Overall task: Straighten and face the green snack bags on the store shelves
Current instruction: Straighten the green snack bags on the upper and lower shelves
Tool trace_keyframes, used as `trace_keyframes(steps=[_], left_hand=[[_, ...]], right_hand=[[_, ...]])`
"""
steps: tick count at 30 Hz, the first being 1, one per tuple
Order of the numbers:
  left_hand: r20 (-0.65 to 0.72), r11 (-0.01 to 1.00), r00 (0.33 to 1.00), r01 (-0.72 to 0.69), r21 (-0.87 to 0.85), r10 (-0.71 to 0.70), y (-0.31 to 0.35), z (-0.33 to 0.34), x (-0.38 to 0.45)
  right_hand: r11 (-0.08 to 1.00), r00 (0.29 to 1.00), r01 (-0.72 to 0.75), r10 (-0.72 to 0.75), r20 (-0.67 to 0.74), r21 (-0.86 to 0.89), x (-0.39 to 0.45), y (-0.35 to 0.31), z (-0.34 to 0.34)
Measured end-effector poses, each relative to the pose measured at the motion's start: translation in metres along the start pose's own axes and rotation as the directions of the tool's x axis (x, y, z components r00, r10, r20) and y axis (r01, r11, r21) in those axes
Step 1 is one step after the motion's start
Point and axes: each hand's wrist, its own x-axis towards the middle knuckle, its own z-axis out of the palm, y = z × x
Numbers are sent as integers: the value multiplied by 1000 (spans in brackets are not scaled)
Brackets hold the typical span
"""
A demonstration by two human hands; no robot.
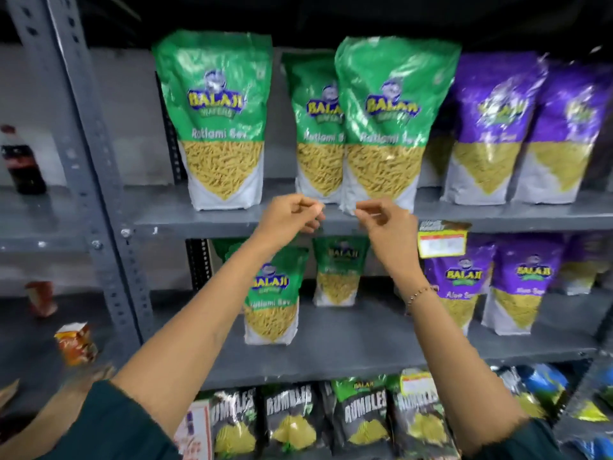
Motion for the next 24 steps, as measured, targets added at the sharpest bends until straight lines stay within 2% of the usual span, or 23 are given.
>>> trace_keyframes(steps=[1,4,6,8,10,12,14,18,24], left_hand=[[-9,998,1000,21,-58,-22,6,2,12],[-62,994,995,71,-87,-76,15,14,46],[-58,992,992,105,-68,-109,18,27,63],[-1,991,991,131,-6,-131,19,40,71],[57,991,990,130,24,-132,17,53,75],[38,992,991,124,29,-125,15,62,76],[-11,994,995,104,44,-103,14,67,76],[-64,992,996,65,112,-58,16,69,72],[-143,989,989,43,143,-23,29,55,32]], right_hand=[[1000,998,13,-13,-61,12,13,1,-10],[998,970,10,5,-241,62,44,17,-33],[996,958,-30,51,-281,81,58,33,-44],[988,970,-121,138,-200,96,67,49,-50],[970,978,-202,208,-31,133,72,62,-53],[942,965,-258,239,112,216,76,69,-55],[933,958,-263,221,184,247,78,72,-57],[964,975,-152,110,193,217,77,70,-60],[958,990,-104,74,120,267,44,44,-66]])
